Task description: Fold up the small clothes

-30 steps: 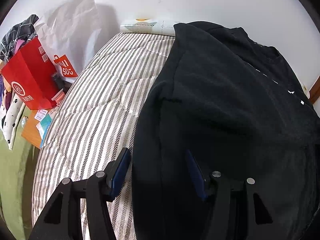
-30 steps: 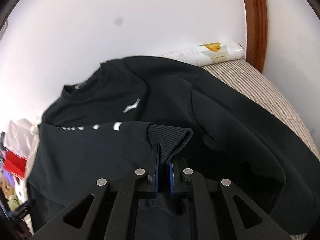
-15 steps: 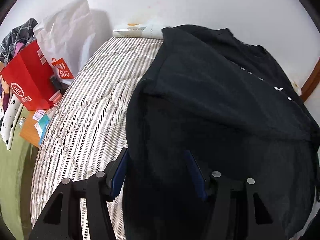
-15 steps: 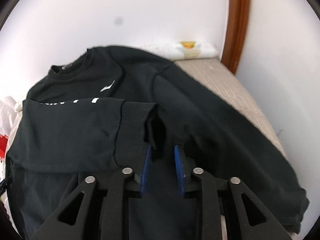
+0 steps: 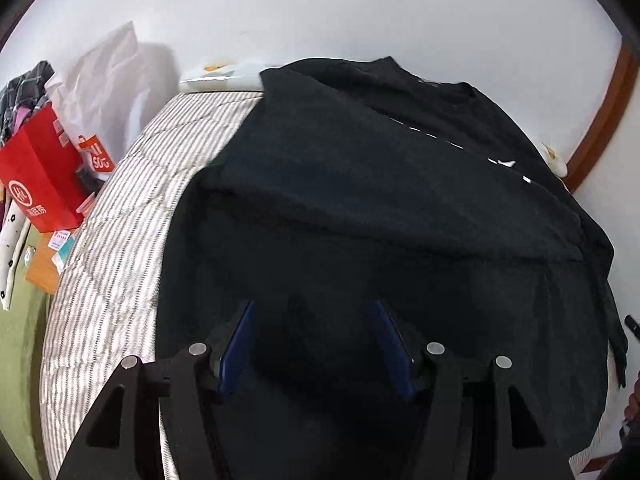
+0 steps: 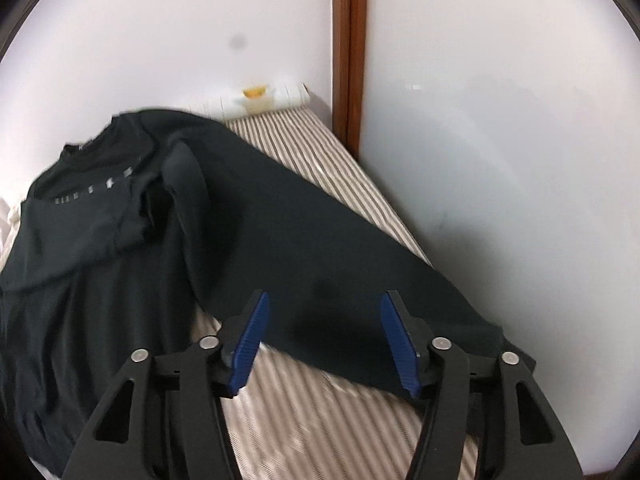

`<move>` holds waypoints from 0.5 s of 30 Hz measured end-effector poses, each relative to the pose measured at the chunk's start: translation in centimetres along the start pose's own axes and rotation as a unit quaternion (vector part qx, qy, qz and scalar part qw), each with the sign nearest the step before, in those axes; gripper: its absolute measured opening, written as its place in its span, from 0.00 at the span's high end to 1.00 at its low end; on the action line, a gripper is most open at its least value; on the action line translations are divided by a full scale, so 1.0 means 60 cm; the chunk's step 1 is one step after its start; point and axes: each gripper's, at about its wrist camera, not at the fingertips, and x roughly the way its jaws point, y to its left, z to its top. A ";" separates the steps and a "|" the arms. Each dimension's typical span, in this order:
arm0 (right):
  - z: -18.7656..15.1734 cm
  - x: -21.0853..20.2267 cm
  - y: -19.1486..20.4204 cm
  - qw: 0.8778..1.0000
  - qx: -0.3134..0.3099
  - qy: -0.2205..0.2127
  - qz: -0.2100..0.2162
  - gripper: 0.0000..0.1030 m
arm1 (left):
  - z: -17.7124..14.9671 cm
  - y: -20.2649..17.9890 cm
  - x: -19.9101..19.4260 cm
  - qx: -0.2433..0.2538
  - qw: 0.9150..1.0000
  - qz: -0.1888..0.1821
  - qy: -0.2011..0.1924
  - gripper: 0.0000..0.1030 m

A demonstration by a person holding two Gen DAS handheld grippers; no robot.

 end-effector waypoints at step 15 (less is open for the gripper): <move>-0.067 0.044 -0.058 0.999 -0.010 0.026 -0.017 0.38 | -0.021 -0.048 0.005 0.022 1.000 0.017 0.006 0.42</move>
